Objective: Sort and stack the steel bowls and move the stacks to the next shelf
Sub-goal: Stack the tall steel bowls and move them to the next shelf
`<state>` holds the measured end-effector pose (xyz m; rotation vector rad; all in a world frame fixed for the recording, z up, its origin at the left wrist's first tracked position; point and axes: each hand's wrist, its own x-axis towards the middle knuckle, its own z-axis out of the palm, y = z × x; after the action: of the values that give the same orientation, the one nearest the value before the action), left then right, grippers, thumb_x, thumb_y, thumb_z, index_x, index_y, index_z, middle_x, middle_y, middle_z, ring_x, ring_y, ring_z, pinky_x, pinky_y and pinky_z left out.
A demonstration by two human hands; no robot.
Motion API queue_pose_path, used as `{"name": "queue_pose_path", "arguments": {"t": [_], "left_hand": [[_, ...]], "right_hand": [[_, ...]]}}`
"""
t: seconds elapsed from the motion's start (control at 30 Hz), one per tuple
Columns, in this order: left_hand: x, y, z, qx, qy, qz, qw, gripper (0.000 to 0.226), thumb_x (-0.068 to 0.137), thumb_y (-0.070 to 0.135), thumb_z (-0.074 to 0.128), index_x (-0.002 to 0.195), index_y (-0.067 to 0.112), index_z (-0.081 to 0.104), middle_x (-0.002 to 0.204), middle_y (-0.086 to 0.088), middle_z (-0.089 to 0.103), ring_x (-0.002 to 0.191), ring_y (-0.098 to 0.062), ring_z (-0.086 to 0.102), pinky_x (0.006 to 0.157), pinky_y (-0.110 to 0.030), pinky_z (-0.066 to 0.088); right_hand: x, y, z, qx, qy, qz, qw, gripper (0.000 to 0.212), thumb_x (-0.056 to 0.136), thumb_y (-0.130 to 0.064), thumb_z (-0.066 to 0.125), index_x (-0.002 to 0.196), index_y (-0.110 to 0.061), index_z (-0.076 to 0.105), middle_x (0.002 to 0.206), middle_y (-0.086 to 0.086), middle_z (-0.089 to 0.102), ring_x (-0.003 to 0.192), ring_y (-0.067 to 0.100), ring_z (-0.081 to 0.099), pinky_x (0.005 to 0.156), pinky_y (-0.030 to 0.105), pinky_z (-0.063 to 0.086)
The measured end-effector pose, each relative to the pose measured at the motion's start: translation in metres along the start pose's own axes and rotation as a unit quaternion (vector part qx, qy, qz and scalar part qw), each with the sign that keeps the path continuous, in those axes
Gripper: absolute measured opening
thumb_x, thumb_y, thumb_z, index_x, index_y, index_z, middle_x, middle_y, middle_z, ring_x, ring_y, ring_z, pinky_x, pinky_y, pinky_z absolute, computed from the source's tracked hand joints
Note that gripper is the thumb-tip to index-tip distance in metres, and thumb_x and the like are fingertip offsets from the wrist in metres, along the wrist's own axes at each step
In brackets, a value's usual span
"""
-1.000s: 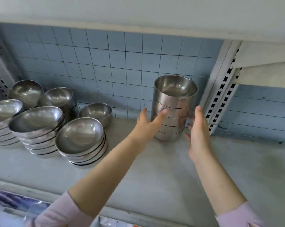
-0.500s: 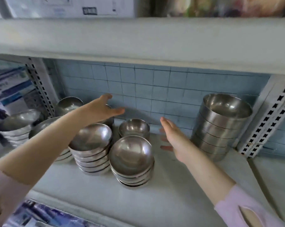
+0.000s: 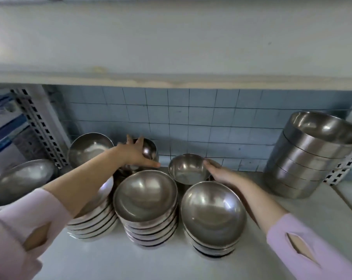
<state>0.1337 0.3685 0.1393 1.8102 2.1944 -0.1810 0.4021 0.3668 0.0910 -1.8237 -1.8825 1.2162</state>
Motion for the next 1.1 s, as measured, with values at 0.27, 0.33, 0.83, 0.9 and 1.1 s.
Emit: {"name": "queue_pose_path", "arguments": {"t": [0.27,0.33,0.83,0.9,1.1], "left_hand": [[0.004,-0.016,0.001,-0.052,0.069,0.062,0.994,0.118,0.048,0.083,0.063,0.149,0.039,0.021,0.152,-0.008,0.032,0.136,-0.04,0.031,0.11,-0.05,0.032],[-0.001,-0.019,-0.003,-0.082,0.086,0.078,0.99,0.112,0.056,0.078,0.068,0.15,0.035,0.024,0.153,-0.004,0.037,0.137,-0.032,0.036,0.113,-0.046,0.03],[-0.106,0.062,-0.045,-0.263,0.213,0.155,0.928,0.091,0.047,0.084,0.067,0.127,0.045,0.048,0.129,0.01,0.053,0.11,-0.021,0.058,0.097,-0.045,0.049],[-0.131,0.1,-0.038,-0.276,0.209,0.186,0.92,0.08,0.05,0.081,0.065,0.123,0.051,0.047,0.124,0.014,0.054,0.112,-0.021,0.056,0.096,-0.046,0.049],[-0.194,0.208,0.008,-0.311,0.119,0.276,0.902,0.08,0.05,0.076,0.066,0.125,0.067,0.038,0.148,0.021,0.034,0.139,-0.018,0.032,0.114,-0.045,0.03]], "right_hand": [[-0.019,-0.008,-0.001,0.06,0.052,0.021,0.997,0.056,0.102,-0.052,0.034,0.153,-0.029,0.032,0.153,0.003,0.044,0.132,0.024,0.049,0.084,0.022,0.042],[-0.022,-0.008,-0.004,0.111,0.069,0.016,0.991,0.055,0.102,-0.052,0.036,0.152,-0.027,0.034,0.148,0.005,0.05,0.12,0.022,0.056,0.069,0.015,0.043],[-0.111,0.049,-0.097,0.491,0.11,-0.049,0.863,0.024,0.095,-0.044,0.057,0.106,-0.024,0.064,0.101,0.006,0.067,0.087,0.02,0.064,0.07,0.035,0.054],[-0.138,0.083,-0.111,0.458,0.097,-0.047,0.882,0.028,0.096,-0.045,0.056,0.113,-0.025,0.064,0.105,0.006,0.07,0.092,0.021,0.065,0.073,0.035,0.055],[-0.195,0.198,-0.121,0.388,0.136,-0.007,0.911,0.018,0.099,-0.033,0.054,0.116,-0.03,0.059,0.092,0.013,0.058,0.074,0.024,0.058,0.06,0.034,0.057]]}}
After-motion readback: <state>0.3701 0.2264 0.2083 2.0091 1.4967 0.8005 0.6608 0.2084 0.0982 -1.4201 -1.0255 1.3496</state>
